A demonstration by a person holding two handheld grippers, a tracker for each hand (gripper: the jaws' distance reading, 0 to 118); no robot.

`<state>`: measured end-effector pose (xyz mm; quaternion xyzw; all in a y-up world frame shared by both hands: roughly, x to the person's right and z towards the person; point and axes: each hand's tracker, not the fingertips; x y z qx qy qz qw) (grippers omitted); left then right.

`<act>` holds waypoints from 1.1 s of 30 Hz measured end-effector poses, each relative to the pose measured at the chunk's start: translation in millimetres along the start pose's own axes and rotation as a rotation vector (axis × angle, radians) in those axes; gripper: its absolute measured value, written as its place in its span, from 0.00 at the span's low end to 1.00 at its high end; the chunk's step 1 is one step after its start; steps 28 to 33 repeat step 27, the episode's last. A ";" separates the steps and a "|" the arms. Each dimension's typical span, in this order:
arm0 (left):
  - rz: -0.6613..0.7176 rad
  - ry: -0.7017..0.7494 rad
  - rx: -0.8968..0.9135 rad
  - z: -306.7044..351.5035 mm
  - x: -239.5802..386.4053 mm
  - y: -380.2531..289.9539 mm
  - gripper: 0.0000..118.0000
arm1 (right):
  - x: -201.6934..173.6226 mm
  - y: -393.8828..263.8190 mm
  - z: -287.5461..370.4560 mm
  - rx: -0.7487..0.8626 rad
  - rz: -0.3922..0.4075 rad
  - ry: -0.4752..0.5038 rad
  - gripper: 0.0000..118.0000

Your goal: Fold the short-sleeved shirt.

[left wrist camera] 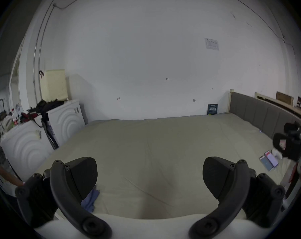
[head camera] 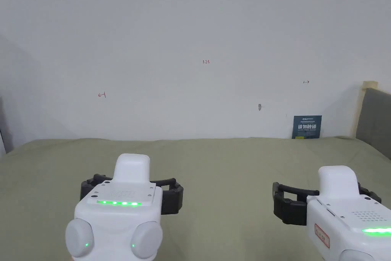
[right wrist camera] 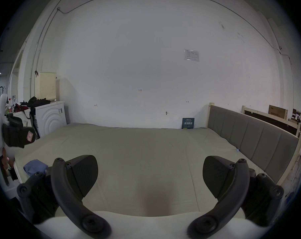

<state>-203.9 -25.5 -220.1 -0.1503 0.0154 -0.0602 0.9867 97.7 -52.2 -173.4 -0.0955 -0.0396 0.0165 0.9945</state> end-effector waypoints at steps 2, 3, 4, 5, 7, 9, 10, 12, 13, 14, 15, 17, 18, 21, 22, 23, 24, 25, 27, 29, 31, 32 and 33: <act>0.112 -0.077 0.014 -0.3 -7.4 3.4 1.00 | -1.8 -0.3 2.4 -0.003 0.009 0.009 1.00; 0.118 -0.112 -0.018 1.1 -9.7 3.8 1.00 | -2.1 -0.2 2.5 -0.002 0.014 0.008 1.00; 0.121 -0.124 -0.021 -0.4 -9.2 4.2 1.00 | -2.6 -0.3 3.2 0.001 0.017 0.009 1.00; 0.108 -0.095 -0.024 -1.7 -5.0 2.4 1.00 | -3.2 -0.1 3.4 0.006 0.021 0.006 1.00; 0.039 -0.042 0.039 -3.8 -3.7 -4.6 1.00 | -3.8 0.6 2.9 0.024 0.020 -0.006 1.00; 0.040 -0.098 0.121 1.1 -6.7 -12.7 1.00 | -4.1 1.3 3.1 0.022 0.016 -0.012 1.00; 0.044 -0.091 0.101 0.9 -9.1 -12.9 1.00 | -3.9 0.8 3.4 0.025 0.014 -0.010 1.00; 0.051 -0.073 0.101 3.2 -10.2 -13.3 1.00 | -3.6 -0.4 3.2 0.027 0.020 -0.018 1.00; 0.052 -0.061 0.116 4.7 -10.2 -13.7 1.00 | -3.4 -0.6 2.9 0.026 0.023 -0.017 1.00; 0.046 -0.057 0.116 2.5 -12.8 -11.7 1.00 | -3.4 -0.5 3.0 0.024 0.022 -0.018 1.00; 0.045 -0.065 0.109 2.8 -14.6 -10.7 1.00 | -2.7 -0.7 2.9 0.024 0.019 -0.019 1.00; 0.058 -0.072 0.107 3.0 -15.1 -11.2 1.00 | -3.0 -0.3 3.3 0.025 0.016 -0.020 1.00; 0.061 -0.062 0.113 2.2 -15.7 -11.3 1.00 | -3.2 -0.1 3.7 0.028 0.015 -0.021 1.00; 0.077 -0.057 0.108 2.6 -17.0 -12.1 1.00 | -3.2 1.1 4.2 0.029 0.017 -0.021 1.00; 0.082 -0.063 0.100 0.9 -17.5 -11.9 1.00 | -3.4 1.2 4.2 0.028 0.019 -0.021 1.00; 0.082 -0.063 0.099 0.8 -17.7 -12.1 1.00 | -3.2 0.9 4.1 0.028 0.022 -0.021 1.00; 0.082 -0.063 0.099 1.1 -17.7 -12.9 1.00 | -3.3 0.8 4.2 0.030 0.027 -0.025 1.00; 0.081 -0.057 0.098 1.5 -17.5 -13.5 1.00 | -3.5 0.8 4.4 0.031 0.030 -0.027 1.00; 0.087 -0.055 0.092 0.1 -19.0 -13.2 1.00 | -3.5 1.0 4.6 0.031 0.026 -0.026 1.00; 0.087 -0.055 0.092 0.1 -19.0 -13.2 1.00 | -3.5 1.0 4.6 0.031 0.026 -0.026 1.00; 0.087 -0.055 0.092 0.1 -19.0 -13.2 1.00 | -3.5 1.0 4.6 0.031 0.026 -0.026 1.00; 0.087 -0.055 0.092 0.1 -19.0 -13.2 1.00 | -3.5 1.0 4.6 0.031 0.026 -0.026 1.00; 0.087 -0.055 0.092 0.1 -19.0 -13.2 1.00 | -3.5 1.0 4.6 0.031 0.026 -0.026 1.00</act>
